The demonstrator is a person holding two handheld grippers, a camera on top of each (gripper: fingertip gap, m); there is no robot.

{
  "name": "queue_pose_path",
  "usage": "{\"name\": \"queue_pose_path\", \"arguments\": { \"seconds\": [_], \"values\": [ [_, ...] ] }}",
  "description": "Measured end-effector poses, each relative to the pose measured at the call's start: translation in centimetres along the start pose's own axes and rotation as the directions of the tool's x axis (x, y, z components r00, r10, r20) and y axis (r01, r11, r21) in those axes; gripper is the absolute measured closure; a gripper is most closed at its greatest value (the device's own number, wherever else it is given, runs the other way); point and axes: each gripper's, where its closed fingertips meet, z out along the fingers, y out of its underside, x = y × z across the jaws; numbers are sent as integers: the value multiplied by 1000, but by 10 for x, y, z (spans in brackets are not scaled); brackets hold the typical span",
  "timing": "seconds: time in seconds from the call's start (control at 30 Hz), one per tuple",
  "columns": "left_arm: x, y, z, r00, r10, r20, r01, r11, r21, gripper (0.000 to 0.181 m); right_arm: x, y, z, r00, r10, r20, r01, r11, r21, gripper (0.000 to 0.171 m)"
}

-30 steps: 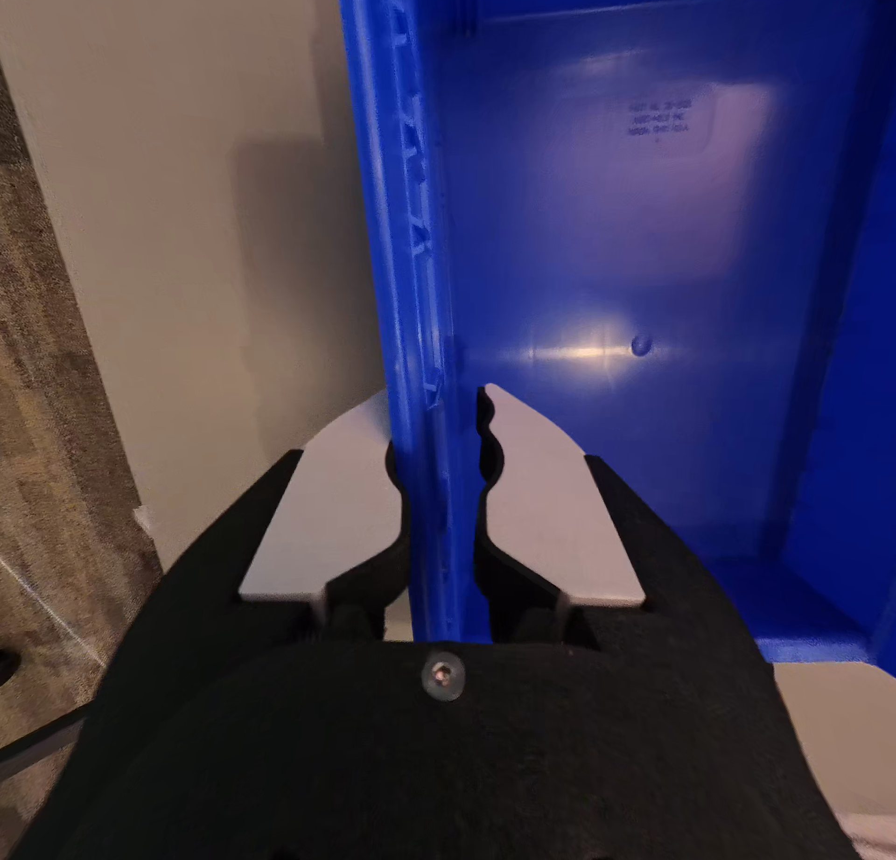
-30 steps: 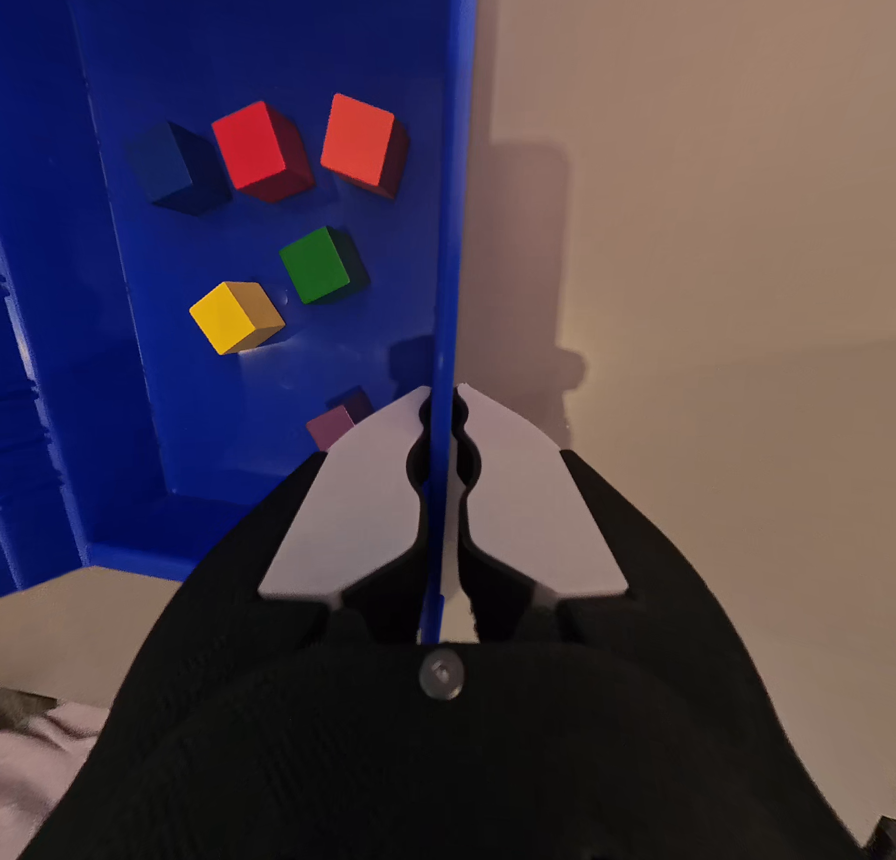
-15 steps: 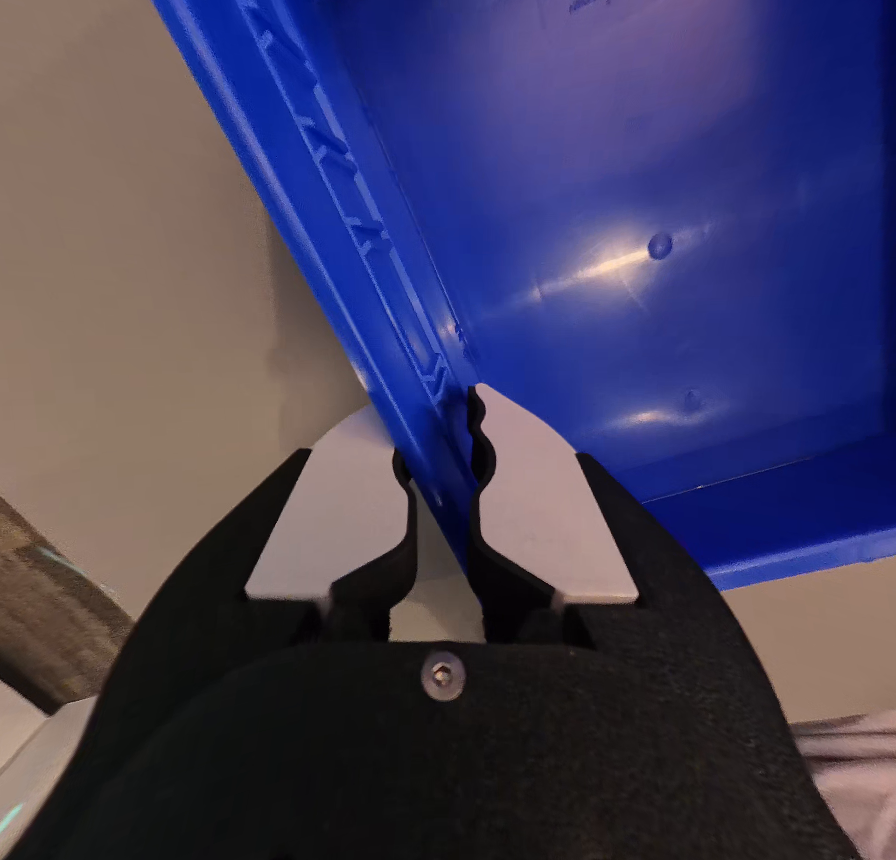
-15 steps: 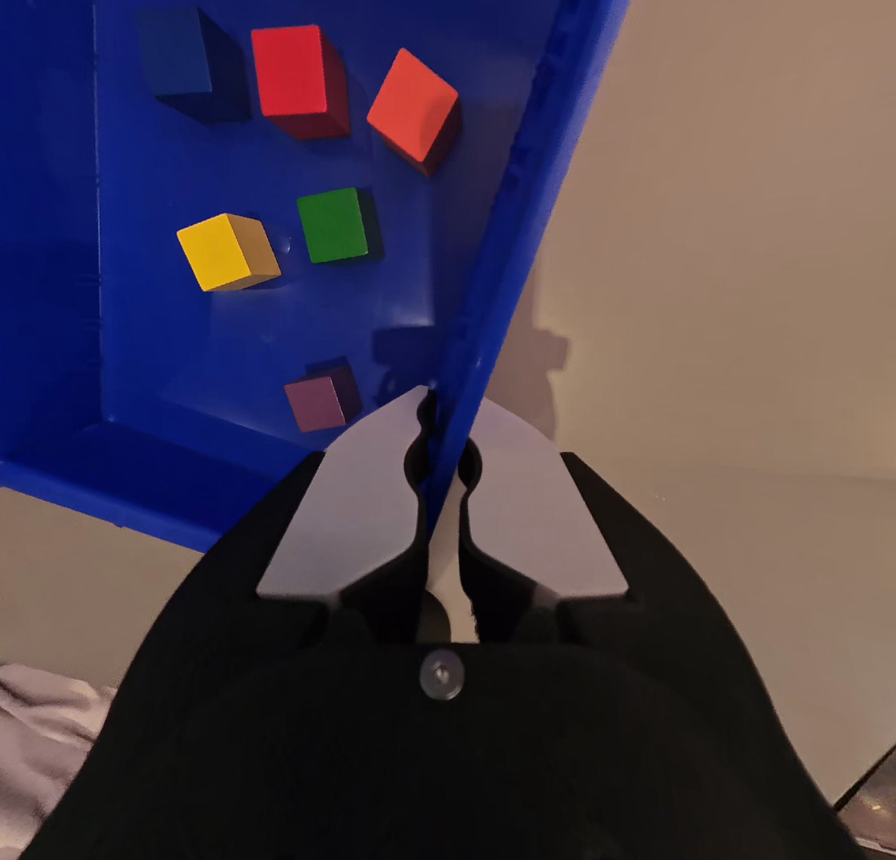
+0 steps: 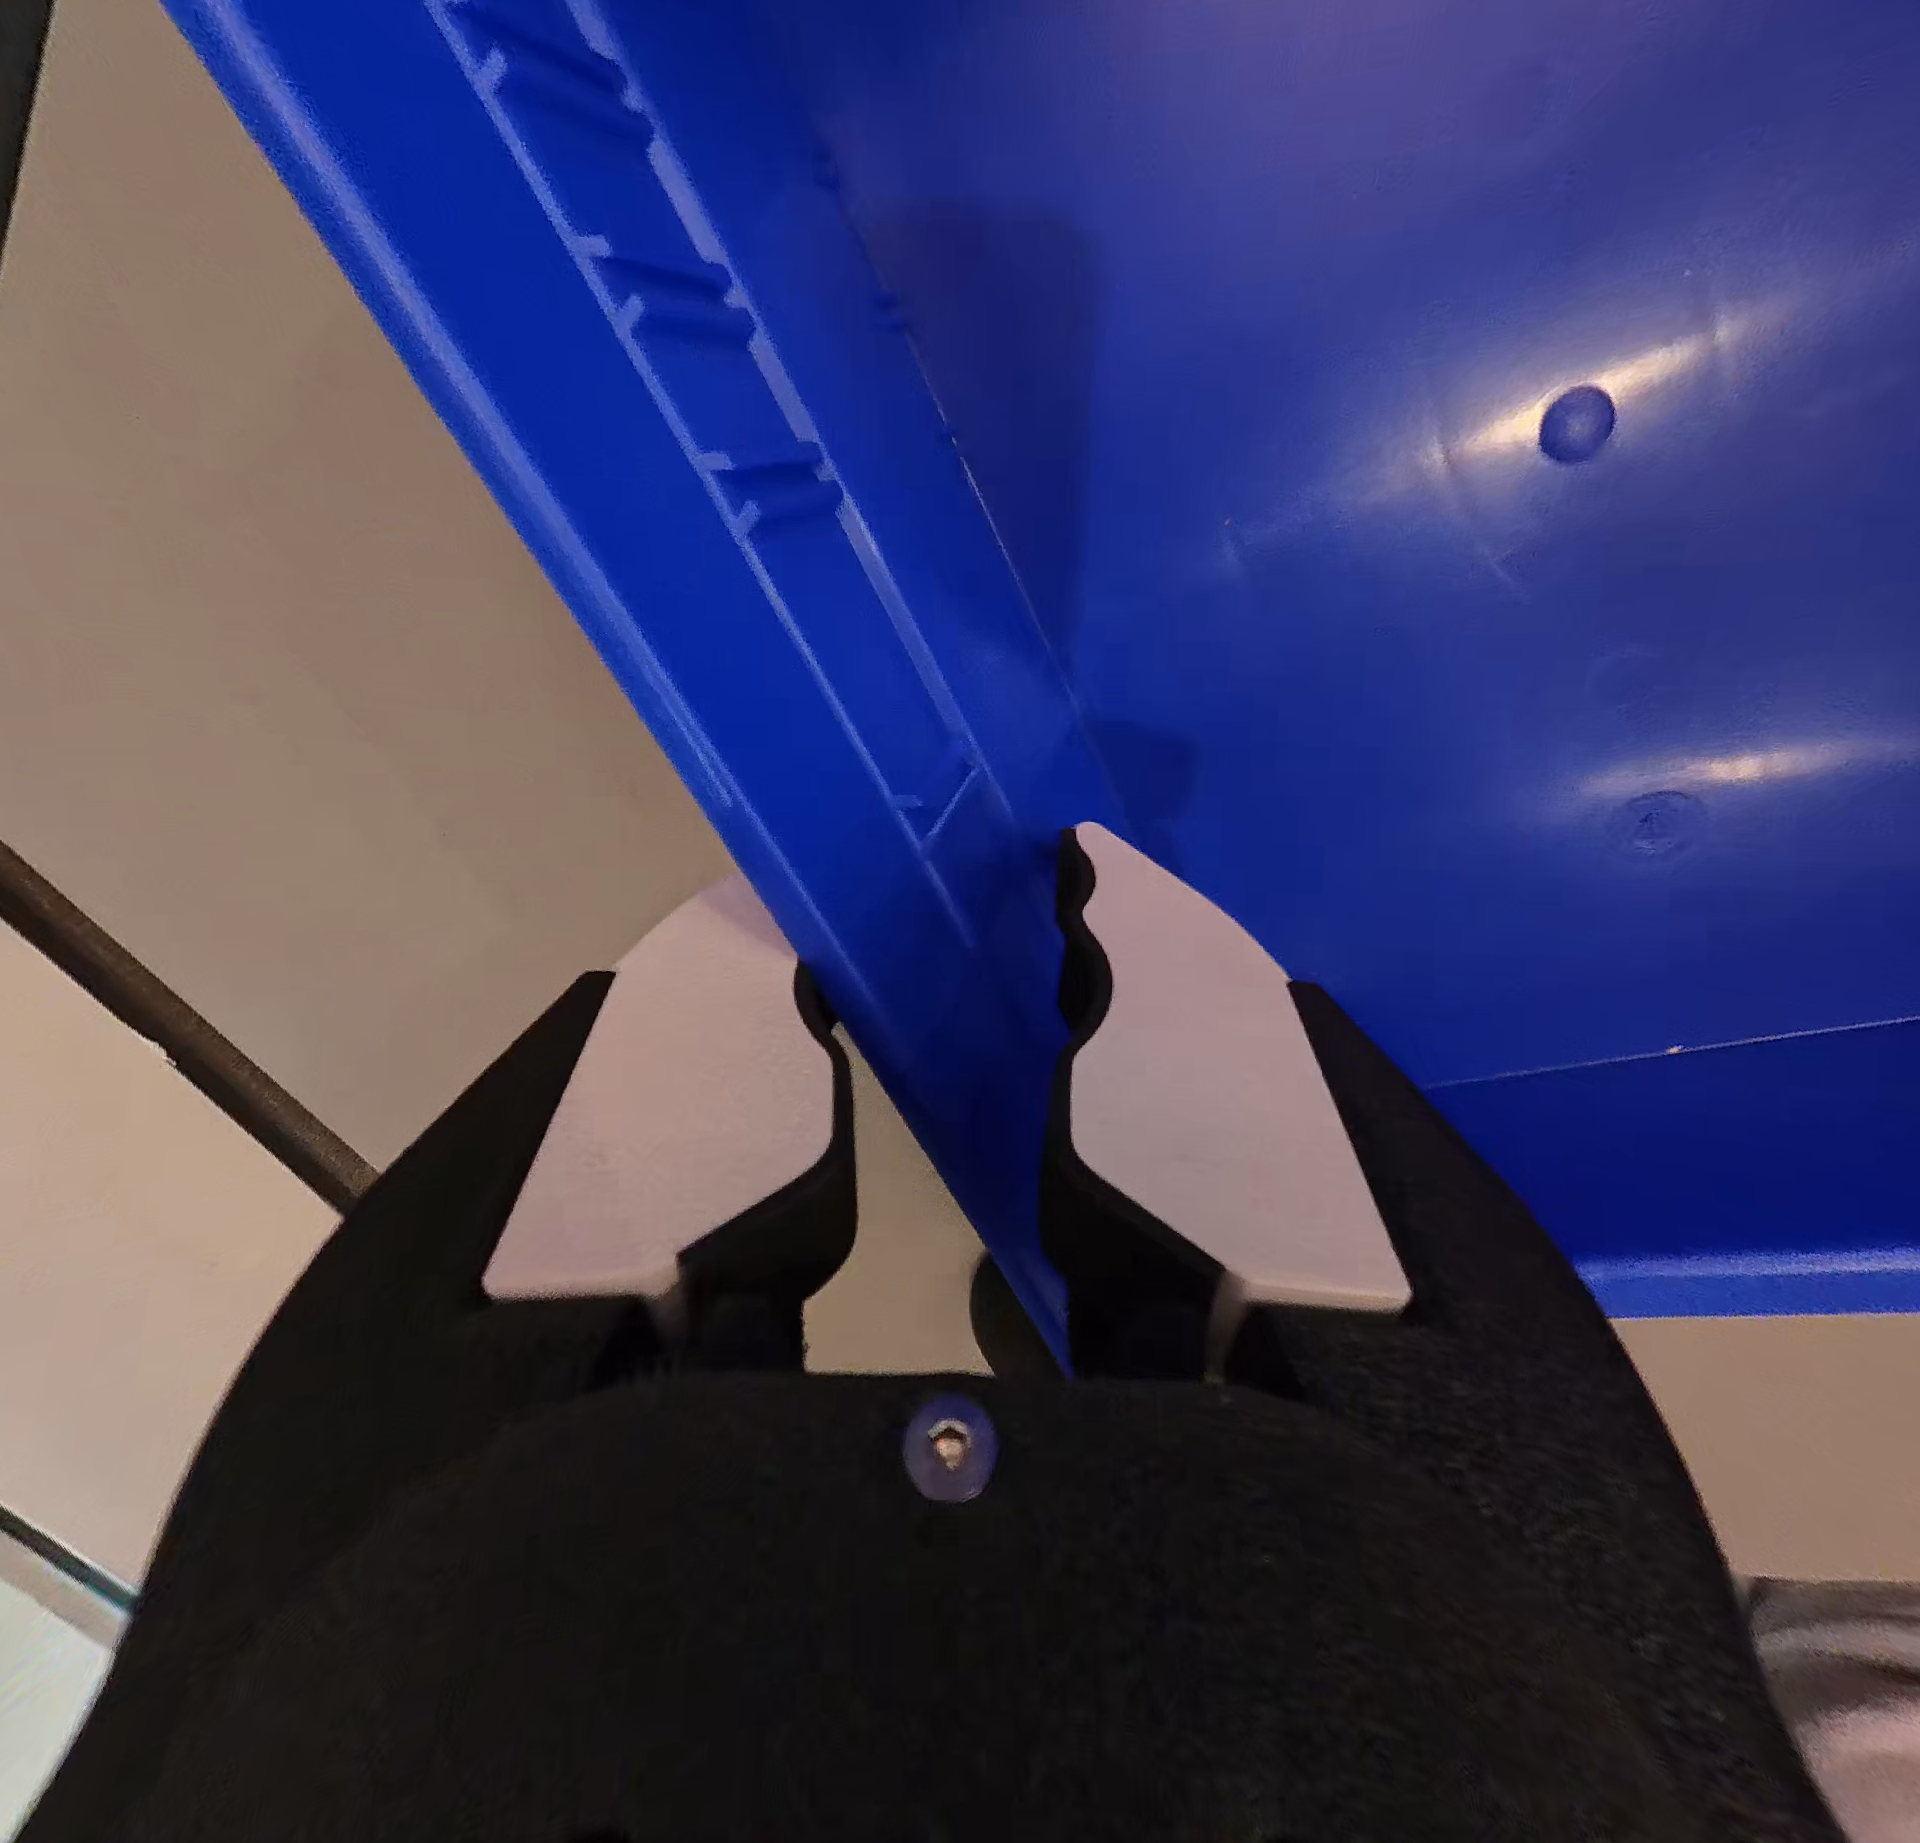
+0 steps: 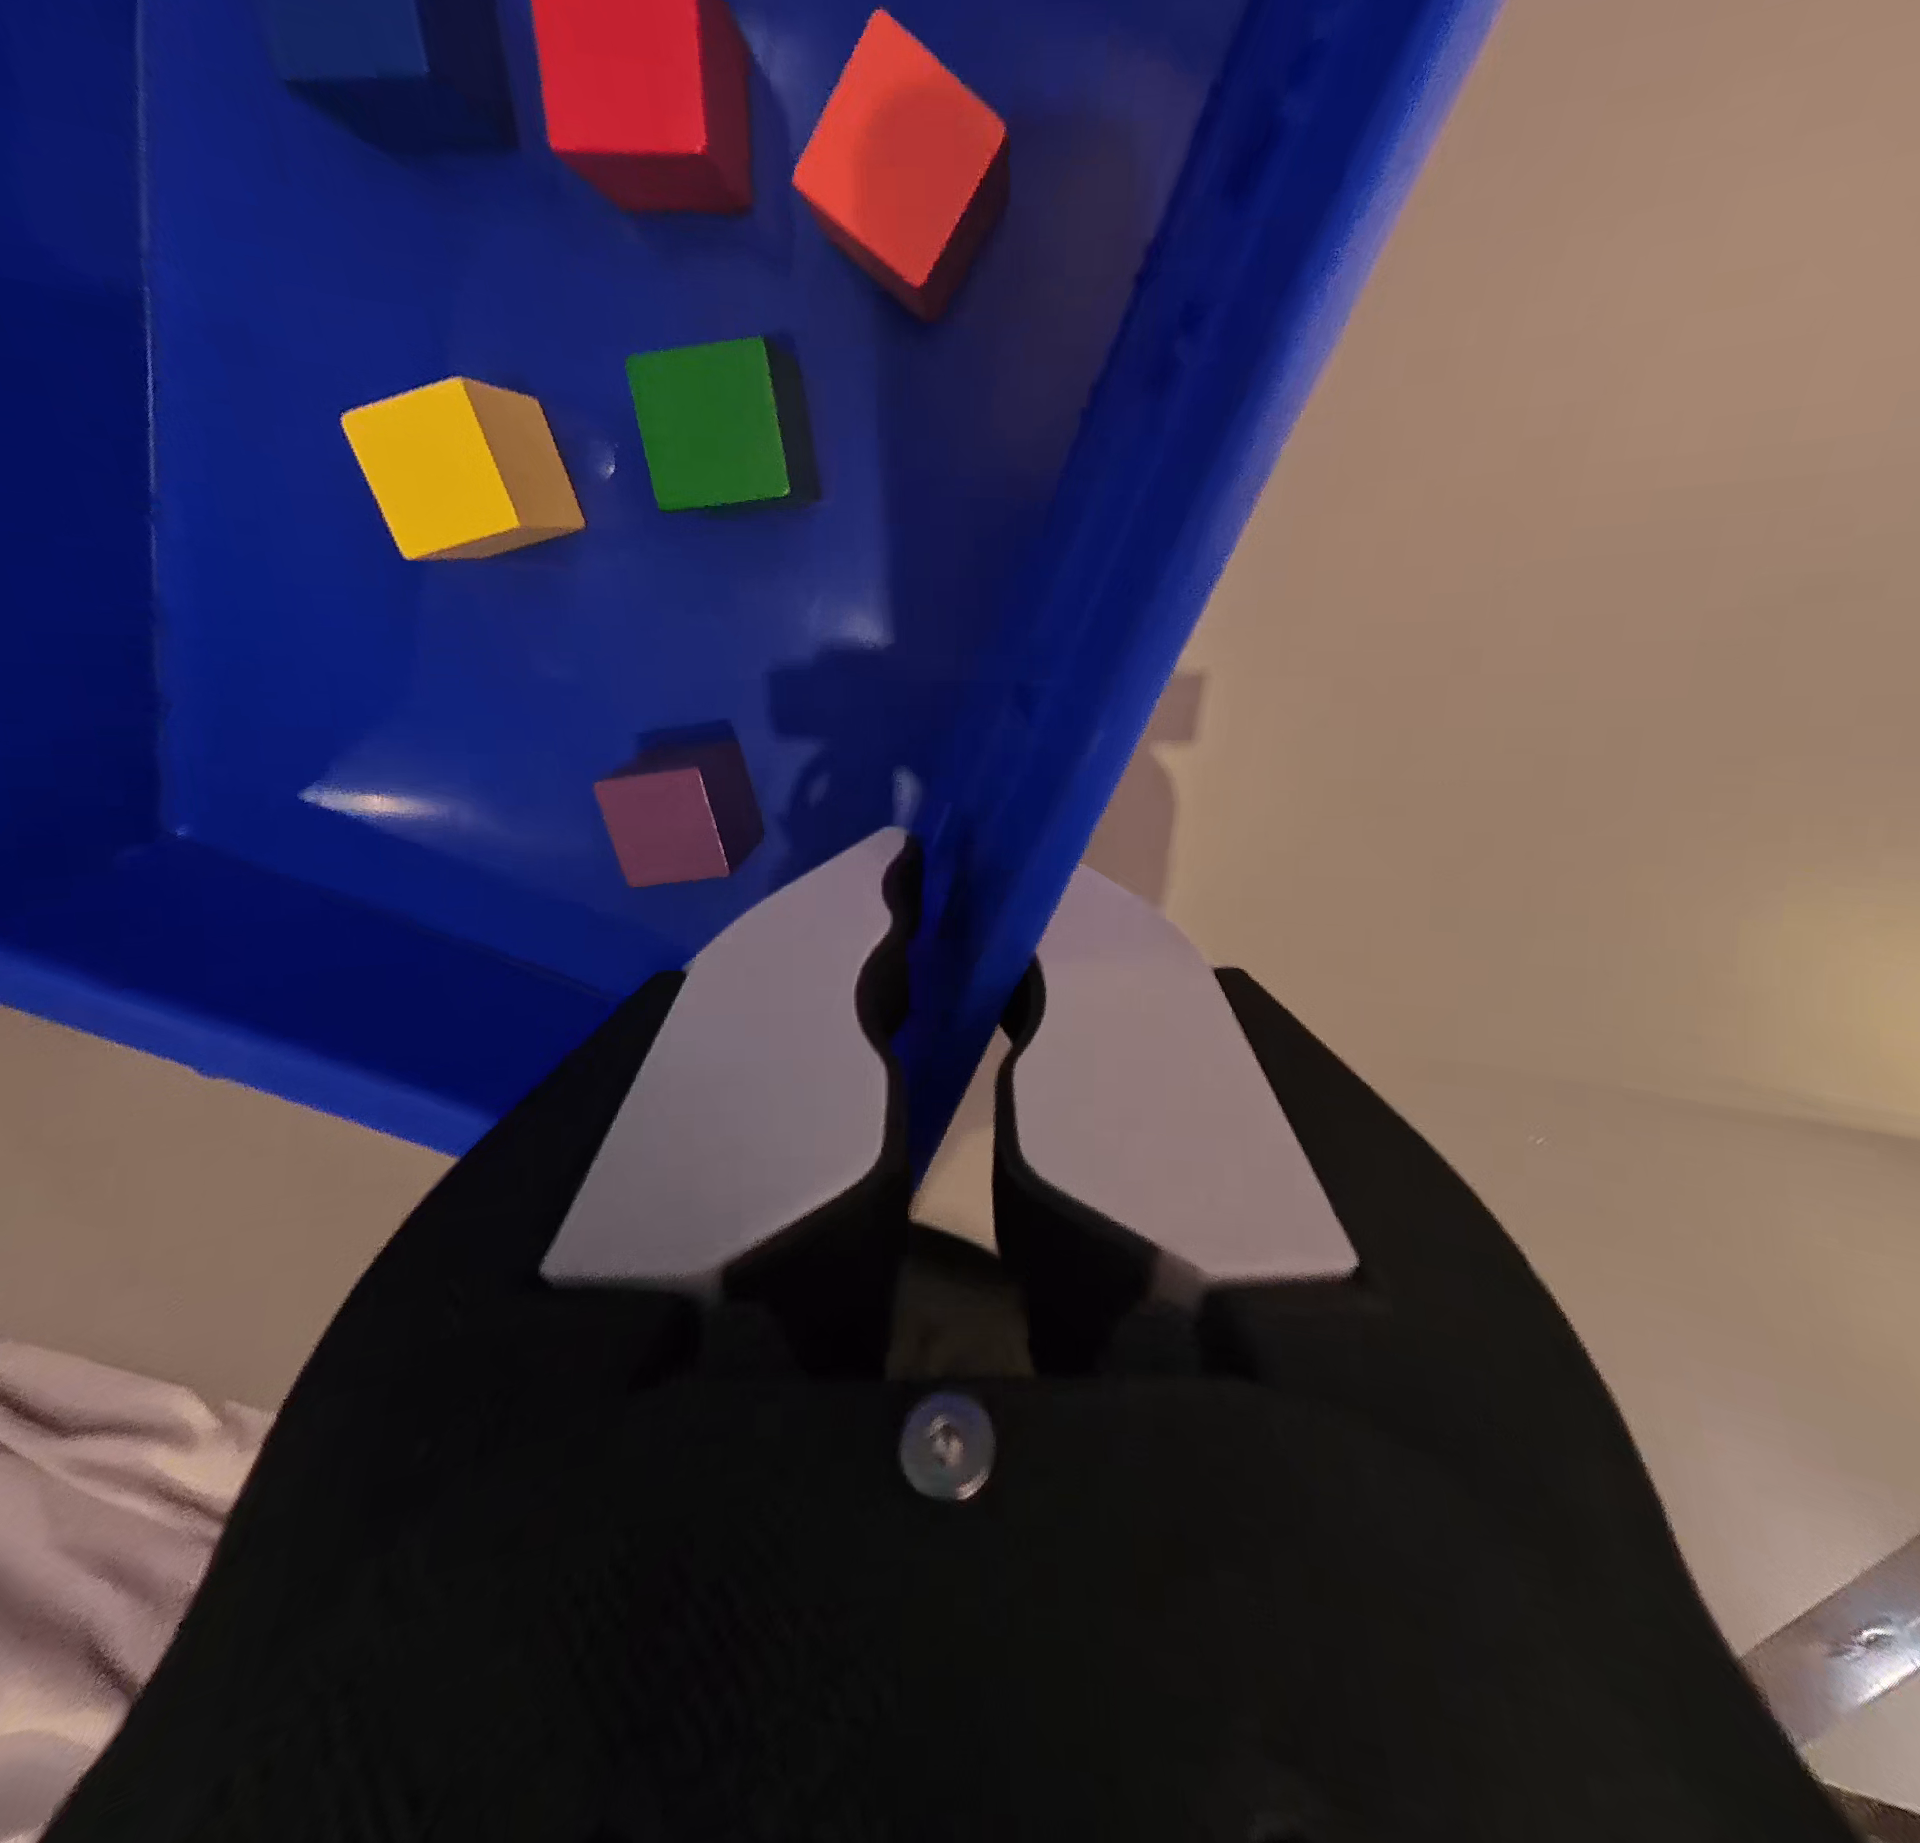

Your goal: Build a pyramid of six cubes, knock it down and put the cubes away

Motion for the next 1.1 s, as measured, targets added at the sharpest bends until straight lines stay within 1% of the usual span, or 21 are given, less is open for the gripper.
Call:
{"name": "queue_pose_path", "arguments": {
  "seconds": [0.17, 0.27, 0.37, 0.43, 0.5, 0.57, 0.67, 0.7, 0.73, 0.8, 0.87, 0.97, 1.1],
  "values": [
    [12, 5, -4, 999, 26, -21, -27, 999, -33, 140, -16, 23, 1, 999, 2, 43, 4, 992, -128, 154],
    [17, 8, -5, 999, 51, 0, -51, 997, -59, 135, -15, 29, 0, 999, 11, 46, -4, 988, -154, 155],
    [23, 10, -7, 998, 68, -17, -69, 995, -65, 132, -11, 28, 0, 998, 19, 58, -10, 990, -141, 154],
    [24, 10, -8, 998, 59, -26, -60, 996, -68, 132, -2, 19, 0, 998, 49, 33, -46, 994, -94, 149],
    [23, 9, -8, 998, 60, -29, -62, 996, -69, 132, 4, 9, 0, 996, 87, 22, -86, 995, -44, 148],
    [21, 8, -9, 997, 79, -9, -79, 995, -68, 129, 10, 3, 5, 995, 100, 7, -100, 995, -22, 143],
    [17, 4, -14, 997, 80, 20, -79, 996, -40, 130, 9, -1, 14, 994, 101, 28, -101, 994, -32, 142],
    [15, 0, -19, 996, 84, 38, -84, 996, -10, 131, 9, -3, 14, 995, 99, 33, -98, 995, -25, 147],
    [13, -4, -25, 995, 81, 53, -82, 996, 28, 137, 9, -4, 13, 995, 95, 32, -94, 995, -14, 150],
    [5, -14, -43, 992, 63, 107, -76, 989, 124, 139, 6, -6, 13, 994, 96, 55, -96, 995, -8, 158],
    [-3, -27, -64, 985, 26, 170, -67, 967, 244, 139, 6, -5, 13, 991, 119, 69, -118, 993, -14, 160],
    [-15, -44, -98, 962, -58, 267, -58, 911, 408, 130, 5, -6, 13, 988, 125, 88, -125, 992, -8, 159],
    [-26, -60, -138, 922, -185, 339, -57, 803, 593, 129, 5, -6, 14, 986, 141, 85, -141, 990, -8, 158]
  ]
}}
